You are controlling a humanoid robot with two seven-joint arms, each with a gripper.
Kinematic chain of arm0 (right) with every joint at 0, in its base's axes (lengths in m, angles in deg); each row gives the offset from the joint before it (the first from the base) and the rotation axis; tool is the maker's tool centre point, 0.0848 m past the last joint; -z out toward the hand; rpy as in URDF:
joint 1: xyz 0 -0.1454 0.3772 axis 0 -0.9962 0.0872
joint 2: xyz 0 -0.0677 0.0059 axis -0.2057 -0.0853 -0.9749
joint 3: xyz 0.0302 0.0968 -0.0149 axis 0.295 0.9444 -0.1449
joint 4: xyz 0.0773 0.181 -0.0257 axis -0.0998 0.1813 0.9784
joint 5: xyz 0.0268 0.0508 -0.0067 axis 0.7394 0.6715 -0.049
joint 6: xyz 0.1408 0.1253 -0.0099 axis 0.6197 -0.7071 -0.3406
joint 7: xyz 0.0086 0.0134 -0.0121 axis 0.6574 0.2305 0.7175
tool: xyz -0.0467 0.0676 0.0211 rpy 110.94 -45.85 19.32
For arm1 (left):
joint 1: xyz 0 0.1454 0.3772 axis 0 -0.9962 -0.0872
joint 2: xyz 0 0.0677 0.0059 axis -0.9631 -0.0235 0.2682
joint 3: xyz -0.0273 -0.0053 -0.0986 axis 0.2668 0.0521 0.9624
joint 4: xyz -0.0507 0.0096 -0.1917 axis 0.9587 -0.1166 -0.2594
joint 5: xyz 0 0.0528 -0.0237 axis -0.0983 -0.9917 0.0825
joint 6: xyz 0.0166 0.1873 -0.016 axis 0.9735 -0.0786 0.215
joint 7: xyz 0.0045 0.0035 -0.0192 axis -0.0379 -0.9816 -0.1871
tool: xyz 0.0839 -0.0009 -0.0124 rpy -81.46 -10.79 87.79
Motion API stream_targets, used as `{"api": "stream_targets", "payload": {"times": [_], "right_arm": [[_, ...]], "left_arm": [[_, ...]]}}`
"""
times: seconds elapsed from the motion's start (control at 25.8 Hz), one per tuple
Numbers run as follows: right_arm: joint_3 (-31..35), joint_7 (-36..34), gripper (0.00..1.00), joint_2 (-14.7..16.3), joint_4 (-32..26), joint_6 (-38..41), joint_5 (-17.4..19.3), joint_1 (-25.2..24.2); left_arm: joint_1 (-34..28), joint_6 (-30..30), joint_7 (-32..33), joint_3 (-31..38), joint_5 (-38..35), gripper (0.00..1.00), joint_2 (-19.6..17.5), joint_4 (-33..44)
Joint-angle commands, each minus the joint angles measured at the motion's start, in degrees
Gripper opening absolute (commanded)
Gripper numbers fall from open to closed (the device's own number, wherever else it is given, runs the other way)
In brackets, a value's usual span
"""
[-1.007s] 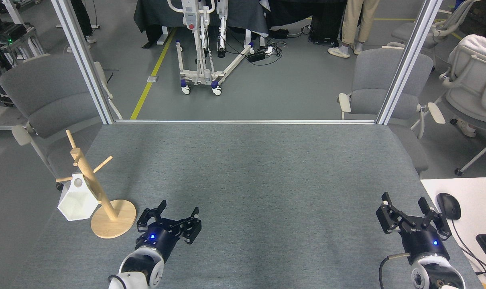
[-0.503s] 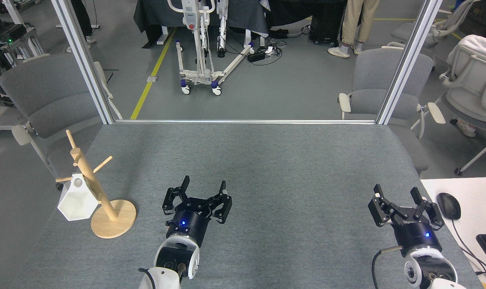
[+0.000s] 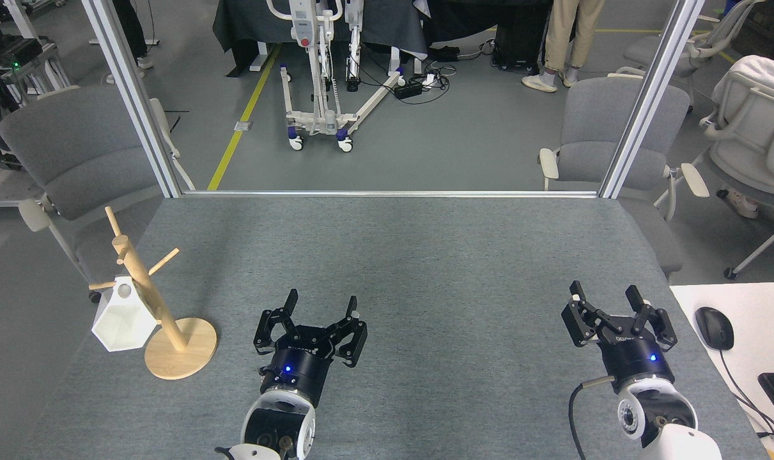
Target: Hang cup on storage rack
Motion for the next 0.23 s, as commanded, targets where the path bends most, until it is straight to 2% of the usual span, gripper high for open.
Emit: {"api": "stream_targets", "payload": {"times": [0.0,0.19], "right_arm": [[-0.2,-0.1,1.00,-0.2,-1.1,0.4,0.1,-0.3],[-0.5,-0.1,1.00,-3.1,-2.6,0.4,0.1,-2.1]], "left_arm": [[0.1,0.0,0.0,0.1,0.0,0.98,0.0,0.0],[0.4,0.0,-0.1,0.2,0.0,0.98,0.0,-0.2]]}}
